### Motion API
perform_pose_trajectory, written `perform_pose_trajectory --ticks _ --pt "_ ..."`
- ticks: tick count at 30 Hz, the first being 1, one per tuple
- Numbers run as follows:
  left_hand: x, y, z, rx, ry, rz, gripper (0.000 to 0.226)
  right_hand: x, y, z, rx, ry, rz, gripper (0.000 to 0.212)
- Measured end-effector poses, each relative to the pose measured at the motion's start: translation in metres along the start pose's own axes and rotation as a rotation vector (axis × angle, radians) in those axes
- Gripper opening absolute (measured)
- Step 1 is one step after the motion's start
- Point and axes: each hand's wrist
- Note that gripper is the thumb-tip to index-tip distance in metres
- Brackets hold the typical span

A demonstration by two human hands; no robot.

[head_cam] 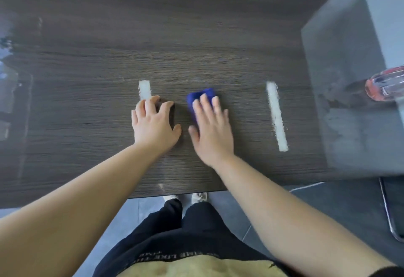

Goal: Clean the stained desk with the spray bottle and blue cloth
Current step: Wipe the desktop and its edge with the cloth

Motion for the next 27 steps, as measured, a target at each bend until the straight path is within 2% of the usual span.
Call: perform_pose_trajectory --ticks 2,3,4,5,6,8,10,11,12,13,15,17,18,19,20,23,25,26,27 --pt "0.005 -0.005 -0.004 0.03 0.0 -0.013 0.058 -0.004 0.021 -0.036 0.37 0.001 -0.043 0.055" --pt "0.006 -0.006 -0.008 0.037 -0.003 -0.004 0.058 -0.005 0.046 -0.047 0.467 -0.001 -0.065 0.052" --pt "0.005 -0.006 -0.013 0.032 -0.008 0.017 0.058 -0.008 0.075 -0.055 0.484 0.012 -0.094 0.051" --pt "0.002 -0.005 -0.018 0.015 -0.017 0.039 0.058 -0.008 0.102 -0.058 0.411 0.023 -0.113 0.05" --pt "-0.003 -0.002 -0.022 -0.005 -0.026 0.05 0.059 -0.007 0.126 -0.057 0.247 0.009 -0.097 0.05" --pt "-0.014 0.008 -0.032 -0.029 -0.054 0.056 0.06 -0.003 0.15 -0.048 -0.231 -0.025 -0.002 0.051" --pt "-0.027 0.019 -0.043 -0.04 -0.082 0.068 0.062 -0.001 0.13 -0.033 -0.622 -0.014 0.07 0.056" --pt "-0.033 0.024 -0.048 -0.041 -0.087 0.072 0.063 0.0 0.11 -0.029 -0.671 -0.018 0.073 0.058" --pt "-0.037 0.027 -0.052 -0.039 -0.083 0.071 0.065 -0.002 0.088 -0.027 -0.615 -0.022 0.064 0.059" --pt "-0.042 0.029 -0.057 -0.037 -0.076 0.072 0.067 -0.005 0.069 -0.033 -0.458 -0.013 0.053 0.06" --pt "-0.045 0.029 -0.064 -0.026 -0.044 0.065 0.07 -0.009 0.047 -0.057 0.018 0.0 0.028 0.057" --pt "-0.047 0.029 -0.069 -0.011 -0.035 0.07 0.07 -0.012 0.071 -0.084 0.401 0.006 -0.038 0.053" --pt "-0.048 0.03 -0.072 -0.007 -0.051 0.091 0.07 -0.014 0.095 -0.093 0.467 0.012 -0.059 0.052" --pt "-0.05 0.031 -0.073 0.0 -0.082 0.124 0.072 -0.016 0.12 -0.099 0.444 0.031 -0.065 0.051" --pt "-0.051 0.033 -0.074 0.011 -0.119 0.16 0.076 -0.017 0.145 -0.104 0.343 0.042 -0.057 0.051" --pt "-0.054 0.037 -0.069 0.04 -0.183 0.225 0.083 -0.013 0.181 -0.103 -0.189 -0.01 0.03 0.052" --pt "-0.052 0.039 -0.066 0.038 -0.197 0.244 0.083 -0.012 0.154 -0.091 -0.505 0.0 0.042 0.057" --pt "-0.05 0.038 -0.065 0.035 -0.206 0.249 0.083 -0.01 0.132 -0.086 -0.555 -0.01 0.039 0.06" --pt "-0.049 0.038 -0.066 0.035 -0.22 0.248 0.083 -0.01 0.109 -0.084 -0.516 -0.017 0.036 0.062"
Point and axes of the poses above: each hand's wrist, its own z-axis towards the middle knuckle, its own x-axis out of the back of the hand, y = z × x, and after that the axes turned 14 degrees about -z, right-handed
